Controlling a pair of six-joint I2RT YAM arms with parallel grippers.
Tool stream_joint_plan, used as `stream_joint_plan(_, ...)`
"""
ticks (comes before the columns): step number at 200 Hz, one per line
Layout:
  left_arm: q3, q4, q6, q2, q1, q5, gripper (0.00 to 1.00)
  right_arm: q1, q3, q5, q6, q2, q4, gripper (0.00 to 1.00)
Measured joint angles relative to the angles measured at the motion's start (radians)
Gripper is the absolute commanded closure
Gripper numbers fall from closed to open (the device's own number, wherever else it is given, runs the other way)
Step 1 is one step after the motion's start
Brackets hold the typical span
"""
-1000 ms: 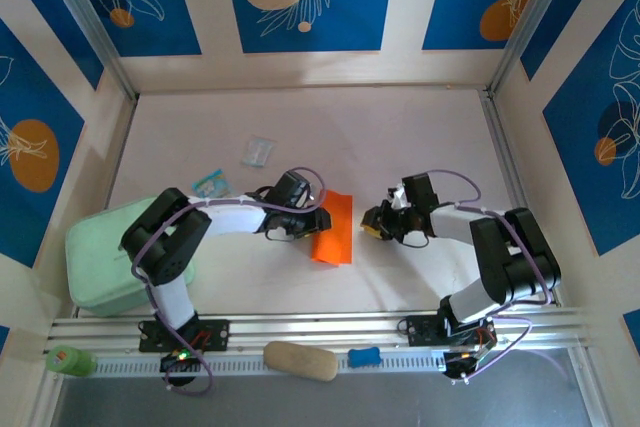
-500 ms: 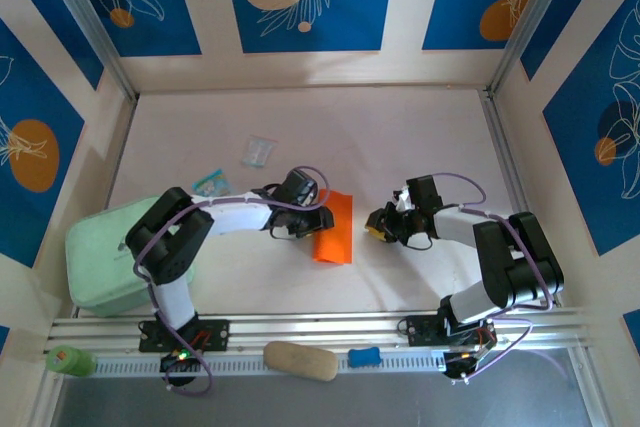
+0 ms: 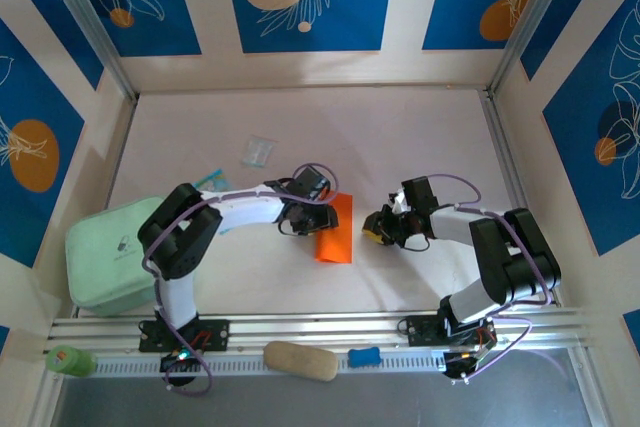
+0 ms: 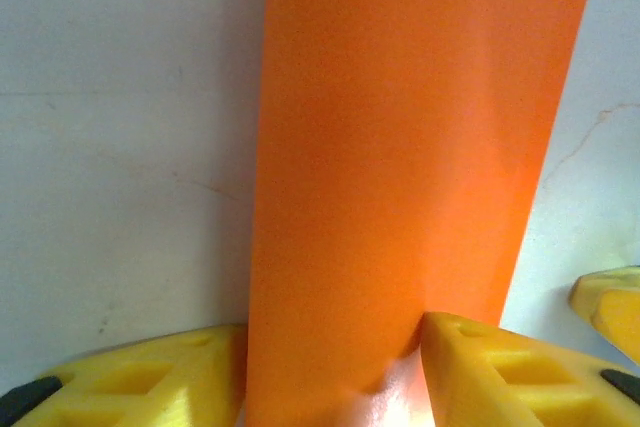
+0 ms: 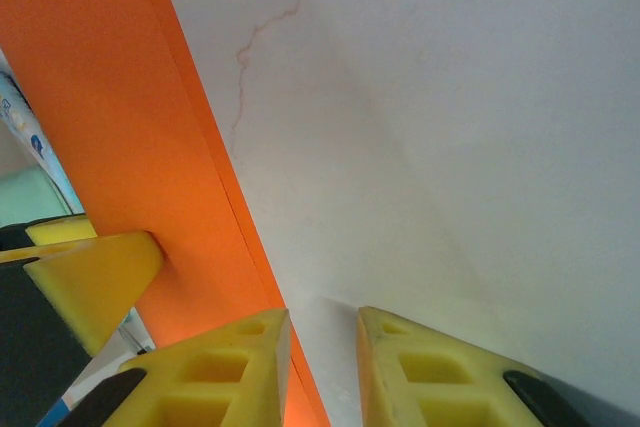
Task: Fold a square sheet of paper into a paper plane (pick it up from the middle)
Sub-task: Hold the square sheet of paper at the center of the table.
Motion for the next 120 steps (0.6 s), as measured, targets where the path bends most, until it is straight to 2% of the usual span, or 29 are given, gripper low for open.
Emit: stream_joint_plan(120,0.161,-0.195,0.03,0.09,-0.018,-0.029,0.45,0.008,0.01,-0.004,0.0,0.012,-0.007,0.76)
